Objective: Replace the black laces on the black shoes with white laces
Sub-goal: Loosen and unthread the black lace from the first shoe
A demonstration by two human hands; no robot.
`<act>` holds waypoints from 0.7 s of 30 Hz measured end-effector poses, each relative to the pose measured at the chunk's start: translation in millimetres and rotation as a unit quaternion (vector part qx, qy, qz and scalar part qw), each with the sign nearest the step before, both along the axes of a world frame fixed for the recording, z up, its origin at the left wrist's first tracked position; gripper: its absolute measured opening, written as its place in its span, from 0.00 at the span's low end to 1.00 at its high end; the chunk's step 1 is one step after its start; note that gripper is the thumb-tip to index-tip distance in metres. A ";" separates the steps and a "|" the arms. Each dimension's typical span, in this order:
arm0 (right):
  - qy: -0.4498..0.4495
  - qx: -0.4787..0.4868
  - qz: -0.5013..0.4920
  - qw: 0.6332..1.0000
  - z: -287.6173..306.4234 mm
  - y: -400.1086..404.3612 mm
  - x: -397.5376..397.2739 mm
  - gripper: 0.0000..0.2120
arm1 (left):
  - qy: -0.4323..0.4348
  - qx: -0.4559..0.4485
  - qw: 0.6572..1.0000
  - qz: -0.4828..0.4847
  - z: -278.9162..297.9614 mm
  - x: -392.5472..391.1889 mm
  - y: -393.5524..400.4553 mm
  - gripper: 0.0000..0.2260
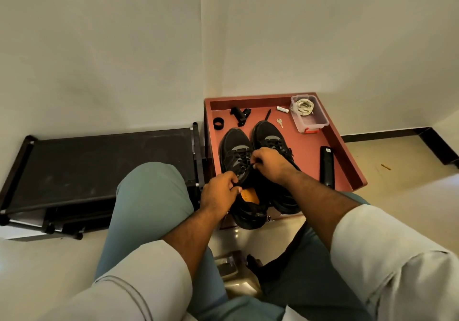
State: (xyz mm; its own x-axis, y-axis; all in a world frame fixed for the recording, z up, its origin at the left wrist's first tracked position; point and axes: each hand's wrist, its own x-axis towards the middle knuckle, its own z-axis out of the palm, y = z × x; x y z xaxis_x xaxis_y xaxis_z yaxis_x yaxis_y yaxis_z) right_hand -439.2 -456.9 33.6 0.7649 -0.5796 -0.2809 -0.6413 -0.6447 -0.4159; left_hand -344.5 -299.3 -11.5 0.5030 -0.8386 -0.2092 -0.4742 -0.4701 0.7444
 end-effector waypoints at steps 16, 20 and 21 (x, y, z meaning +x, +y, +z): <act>-0.124 -0.045 -0.168 0.977 1.2 15.4 -40.6 0.07 | 0.087 -0.106 0.963 0.231 23.7 25.0 6.1 0.07; -0.197 -0.049 -0.277 0.939 3.2 3.3 -54.7 0.07 | 0.155 -0.141 0.920 0.332 22.5 33.7 9.1 0.09; -0.226 -0.040 -0.319 0.919 4.1 -0.5 -59.2 0.07 | 0.157 -0.158 0.906 0.360 25.7 34.5 9.7 0.09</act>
